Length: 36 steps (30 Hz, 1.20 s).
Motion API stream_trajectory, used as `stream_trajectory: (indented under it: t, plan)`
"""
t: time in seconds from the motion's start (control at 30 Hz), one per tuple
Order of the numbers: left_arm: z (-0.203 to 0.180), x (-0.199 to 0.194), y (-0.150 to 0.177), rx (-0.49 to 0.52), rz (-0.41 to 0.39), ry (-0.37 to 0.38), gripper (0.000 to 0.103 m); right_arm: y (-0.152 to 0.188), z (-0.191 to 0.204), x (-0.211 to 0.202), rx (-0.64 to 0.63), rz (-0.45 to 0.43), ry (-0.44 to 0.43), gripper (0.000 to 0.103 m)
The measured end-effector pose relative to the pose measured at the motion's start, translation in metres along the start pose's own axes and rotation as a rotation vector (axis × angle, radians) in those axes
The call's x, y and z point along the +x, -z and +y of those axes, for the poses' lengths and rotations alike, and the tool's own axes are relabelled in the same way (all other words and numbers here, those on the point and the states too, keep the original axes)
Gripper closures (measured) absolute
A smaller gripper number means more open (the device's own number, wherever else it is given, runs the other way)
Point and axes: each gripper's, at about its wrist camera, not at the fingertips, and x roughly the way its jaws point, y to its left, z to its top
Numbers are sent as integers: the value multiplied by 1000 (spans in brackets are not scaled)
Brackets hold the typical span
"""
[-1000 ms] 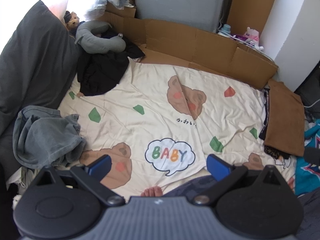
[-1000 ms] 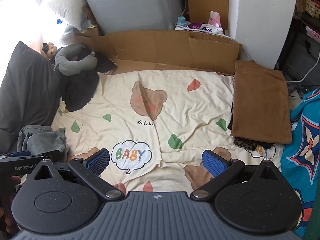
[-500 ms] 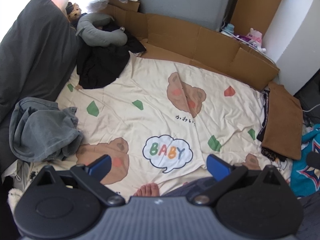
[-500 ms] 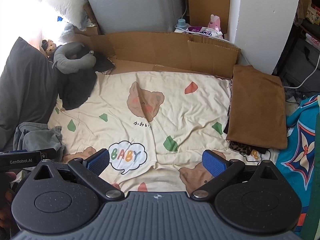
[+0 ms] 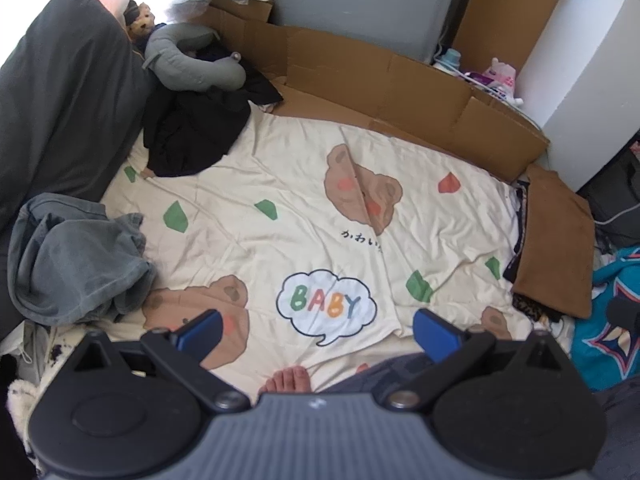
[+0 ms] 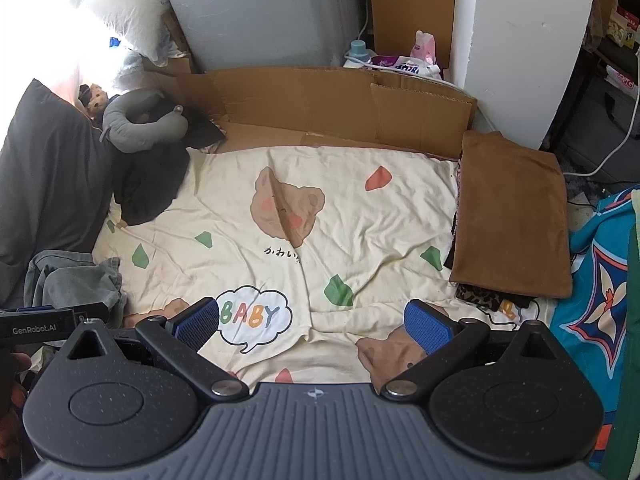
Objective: Fold clothes
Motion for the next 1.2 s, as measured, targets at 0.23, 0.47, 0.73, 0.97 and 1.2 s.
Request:
stream_trajectory:
  t: [0.23,0.47,0.73,0.97,1.2]
  plan:
    - [2,-3,-5,16,-25,2,1,0,-1,-2,2,-15,6,1]
    - [6,-6,-8,27,-49,24,1,-6,3,-6,0,-34,-2,1]
    - [23,-7,-15,21,-70,25,2,-10,11,-4,7,-63,-28,1]
    - [44,-7,-26,-4,-90,19,2,-14,19,2,2,-71,-37,1]
    - [71,-4,-33,-51,-100,14,3,-17,28,10,-2,-96,-48,1]
